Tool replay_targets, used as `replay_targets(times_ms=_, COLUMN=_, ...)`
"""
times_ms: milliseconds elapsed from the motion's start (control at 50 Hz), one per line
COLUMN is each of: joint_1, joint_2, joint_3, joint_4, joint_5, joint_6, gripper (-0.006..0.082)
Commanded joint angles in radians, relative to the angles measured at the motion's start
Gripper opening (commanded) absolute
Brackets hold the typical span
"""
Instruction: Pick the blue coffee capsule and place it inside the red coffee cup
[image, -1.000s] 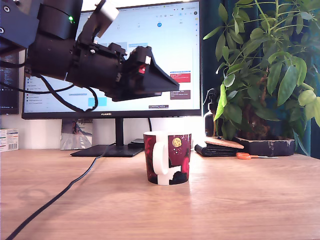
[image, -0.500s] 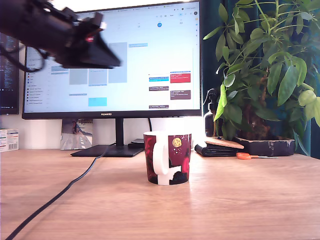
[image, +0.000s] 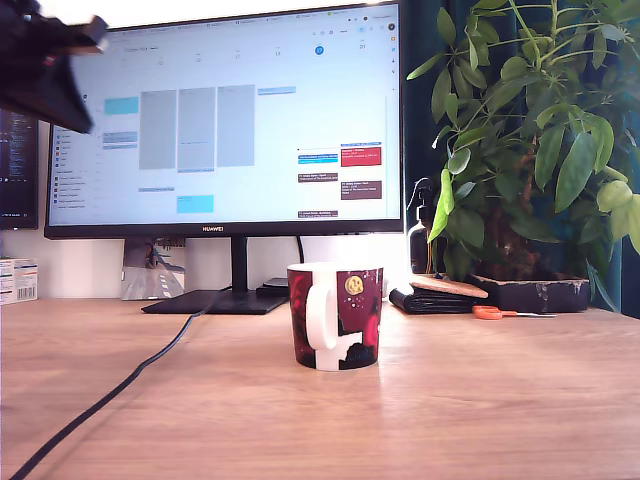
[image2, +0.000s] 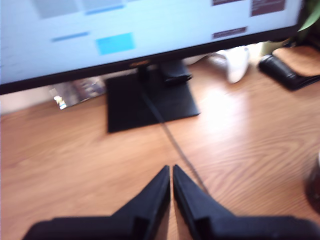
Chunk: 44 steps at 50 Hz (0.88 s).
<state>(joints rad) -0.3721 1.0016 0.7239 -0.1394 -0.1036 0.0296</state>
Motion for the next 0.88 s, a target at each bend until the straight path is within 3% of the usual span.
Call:
replay_targets(times_ms=0, joint_1=0.004, joint_2=-0.034, joint_3=-0.003, joint_4=-0.015, joint_5=-0.023, joint_6=0.004, gripper=-0.0020)
replay_targets(times_ms=580, joint_1=0.144, joint_2=-0.266, joint_3=-0.116, joint_4=-0.095, joint_5=0.001, joint_6=-0.030, gripper=-0.0020)
replay_targets(times_ms=860, joint_1=0.165, joint_2=-0.323, joint_3=-0.138, joint_4=-0.102, joint_5=0.013, joint_6=-0.034, gripper=-0.0020)
